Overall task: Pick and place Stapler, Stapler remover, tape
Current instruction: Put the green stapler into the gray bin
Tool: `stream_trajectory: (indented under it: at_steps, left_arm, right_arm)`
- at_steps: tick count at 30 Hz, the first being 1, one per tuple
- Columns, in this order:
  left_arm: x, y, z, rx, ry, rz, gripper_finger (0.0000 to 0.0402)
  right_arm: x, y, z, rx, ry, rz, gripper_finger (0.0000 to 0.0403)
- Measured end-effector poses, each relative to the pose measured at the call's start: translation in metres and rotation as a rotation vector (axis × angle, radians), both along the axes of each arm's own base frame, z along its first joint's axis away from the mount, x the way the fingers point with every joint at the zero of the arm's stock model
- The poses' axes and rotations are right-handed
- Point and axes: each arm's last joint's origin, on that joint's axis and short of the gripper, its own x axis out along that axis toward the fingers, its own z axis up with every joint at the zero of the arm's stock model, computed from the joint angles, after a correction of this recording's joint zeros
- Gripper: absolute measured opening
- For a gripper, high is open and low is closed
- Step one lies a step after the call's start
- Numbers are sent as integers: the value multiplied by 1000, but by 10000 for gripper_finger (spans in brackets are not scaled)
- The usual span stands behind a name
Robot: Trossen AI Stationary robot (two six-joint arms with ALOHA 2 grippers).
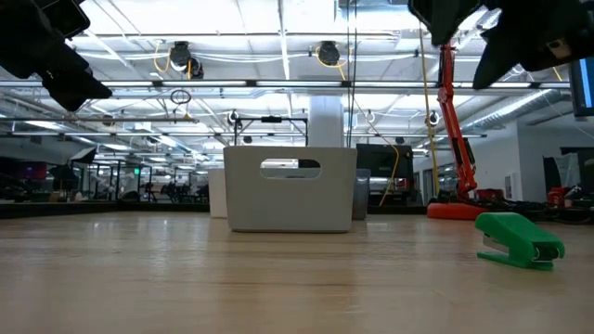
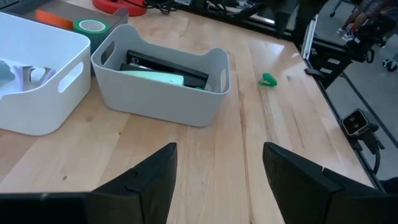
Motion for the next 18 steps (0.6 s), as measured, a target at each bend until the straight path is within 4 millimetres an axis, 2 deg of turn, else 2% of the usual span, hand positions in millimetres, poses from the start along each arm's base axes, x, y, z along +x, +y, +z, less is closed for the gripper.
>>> stream_trajectory:
  at_steps: [4, 8, 12, 18]
  left_arm:
    - [0, 0, 0, 0, 4, 1, 241]
    - [0, 0, 0, -1, 4, 1, 241]
    - [0, 0, -1, -14, 9, 9, 241]
    - [-1, 0, -1, -20, 16, 12, 241]
  right_arm:
    - [16, 10, -8, 5, 96, 27, 192]
    - [29, 19, -30, -6, 192, 64, 195]
    - [35, 20, -38, -22, 215, 57, 192]
    - [30, 17, -47, -71, 306, 51, 194]
